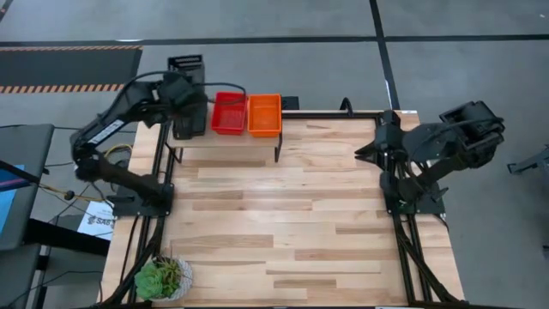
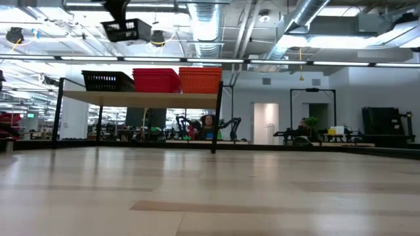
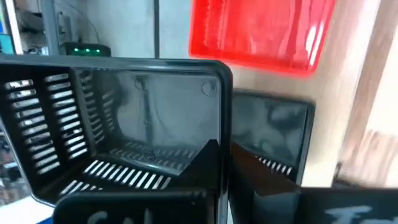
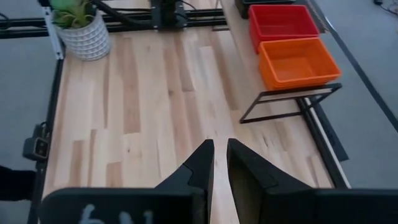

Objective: Stack baskets on shelf by color
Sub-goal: Stack the black bin on top of the other black bins on the shelf, then return to Home Position

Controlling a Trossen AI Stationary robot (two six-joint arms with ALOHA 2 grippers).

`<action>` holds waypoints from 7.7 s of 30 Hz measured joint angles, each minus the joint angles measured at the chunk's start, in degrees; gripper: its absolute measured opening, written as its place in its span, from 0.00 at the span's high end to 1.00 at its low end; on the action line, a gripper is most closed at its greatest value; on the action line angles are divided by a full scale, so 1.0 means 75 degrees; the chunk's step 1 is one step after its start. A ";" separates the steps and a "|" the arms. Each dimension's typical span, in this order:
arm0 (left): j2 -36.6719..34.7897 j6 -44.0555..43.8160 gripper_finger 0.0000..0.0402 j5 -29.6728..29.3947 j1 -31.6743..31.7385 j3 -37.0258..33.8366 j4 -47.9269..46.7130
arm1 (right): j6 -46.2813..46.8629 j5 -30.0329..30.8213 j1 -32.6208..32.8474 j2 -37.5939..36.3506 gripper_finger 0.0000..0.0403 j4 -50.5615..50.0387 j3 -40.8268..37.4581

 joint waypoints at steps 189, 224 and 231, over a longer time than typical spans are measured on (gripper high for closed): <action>-0.0696 -0.0187 0.57 0.3187 0.1545 -0.1544 0.1117 | -0.0289 -0.0003 -0.1018 0.0006 0.83 0.0001 0.0003; -0.2464 -0.5924 0.99 0.0111 -0.0644 -0.5352 0.4145 | -0.0423 -0.0009 -0.1018 0.0003 0.83 -0.0001 0.0003; -0.2441 -0.6145 0.98 0.0208 -0.0644 -0.5355 0.3967 | -0.0422 -0.0009 -0.1018 0.0005 0.83 0.0001 0.0003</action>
